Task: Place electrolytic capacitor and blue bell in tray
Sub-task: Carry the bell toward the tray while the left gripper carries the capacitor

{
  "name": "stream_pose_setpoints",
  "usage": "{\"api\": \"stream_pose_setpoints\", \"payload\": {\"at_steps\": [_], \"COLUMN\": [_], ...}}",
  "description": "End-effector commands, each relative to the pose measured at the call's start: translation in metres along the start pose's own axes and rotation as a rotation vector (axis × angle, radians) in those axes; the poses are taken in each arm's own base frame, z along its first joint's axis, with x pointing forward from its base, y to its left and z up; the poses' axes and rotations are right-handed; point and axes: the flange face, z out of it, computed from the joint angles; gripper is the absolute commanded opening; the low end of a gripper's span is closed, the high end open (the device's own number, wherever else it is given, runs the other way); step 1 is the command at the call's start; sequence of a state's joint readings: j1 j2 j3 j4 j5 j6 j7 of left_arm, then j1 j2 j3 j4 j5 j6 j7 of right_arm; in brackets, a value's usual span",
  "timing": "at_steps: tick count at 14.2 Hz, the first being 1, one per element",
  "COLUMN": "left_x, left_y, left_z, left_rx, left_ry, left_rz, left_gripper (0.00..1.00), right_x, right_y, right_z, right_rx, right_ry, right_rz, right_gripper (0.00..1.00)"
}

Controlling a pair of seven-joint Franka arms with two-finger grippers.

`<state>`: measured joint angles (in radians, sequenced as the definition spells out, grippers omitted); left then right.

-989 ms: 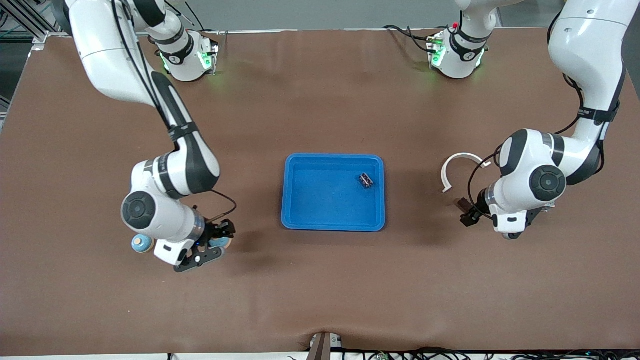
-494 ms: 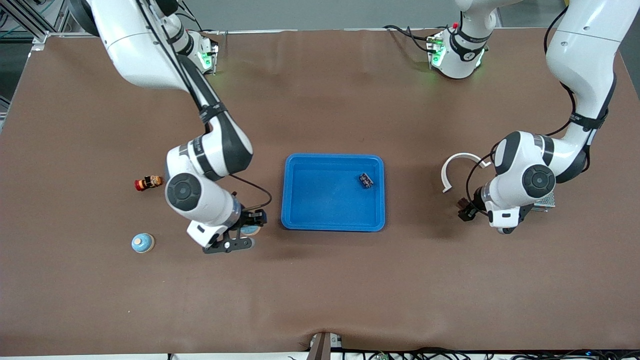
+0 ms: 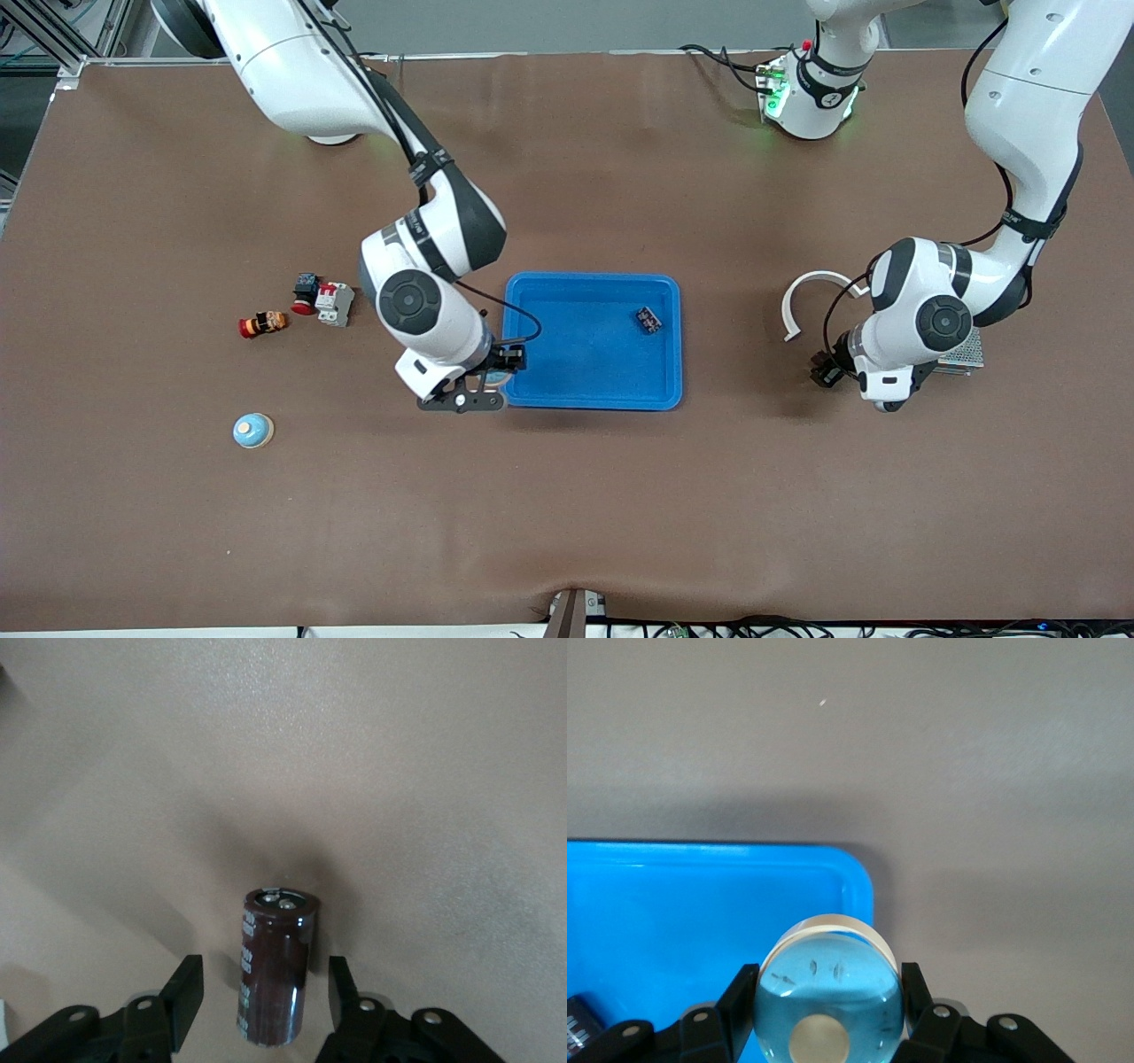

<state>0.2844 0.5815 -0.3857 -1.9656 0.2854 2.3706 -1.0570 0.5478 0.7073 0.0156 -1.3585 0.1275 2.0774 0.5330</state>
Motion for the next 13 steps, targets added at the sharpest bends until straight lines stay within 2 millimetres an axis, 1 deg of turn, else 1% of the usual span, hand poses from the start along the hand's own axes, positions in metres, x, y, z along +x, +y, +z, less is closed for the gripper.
{"api": "stream_pose_setpoints", "payload": {"at_steps": [1,2,3,7,9,10,11,13], "left_x": [0.002,0.002,0.0,-0.009,-0.022,-0.028,-0.034,-0.052], "left_y": [-0.001,-0.001,0.001,0.014,0.029,0.038,0.05,0.069], "left_z": [0.0,0.0,0.0,-0.017,-0.044,-0.062,-0.079,-0.105], "left_rx": [-0.011,-0.011,-0.012,-0.024,-0.026,-0.014,-0.006,0.008], "left_ry": [0.016,0.016,0.017,0.036,0.058,0.066,0.065,0.047], "left_rz": [0.014,0.016,0.018,0.04,0.067,0.079,0.089,0.114], "left_gripper": [0.17,0.05,0.0,0.0,0.0,0.0,0.0,0.0], "right_x": [-0.02,-0.026,-0.033,-0.054,-0.064,-0.069,-0.072,-0.08], "right_y": [-0.008,-0.014,-0.022,-0.037,-0.043,-0.045,-0.046,-0.048], "right_z": [0.007,0.012,0.014,0.04,0.052,0.058,0.061,0.07], "right_rx": [0.001,0.0,0.002,0.012,0.018,0.019,0.022,0.019], "right_ry": [0.001,0.0,0.004,0.024,0.04,0.042,0.047,0.046], "right_rz": [0.042,0.047,0.051,0.062,0.062,0.059,0.058,0.053], "right_gripper": [0.59,0.59,0.59,0.59,0.59,0.59,0.59,0.59]}}
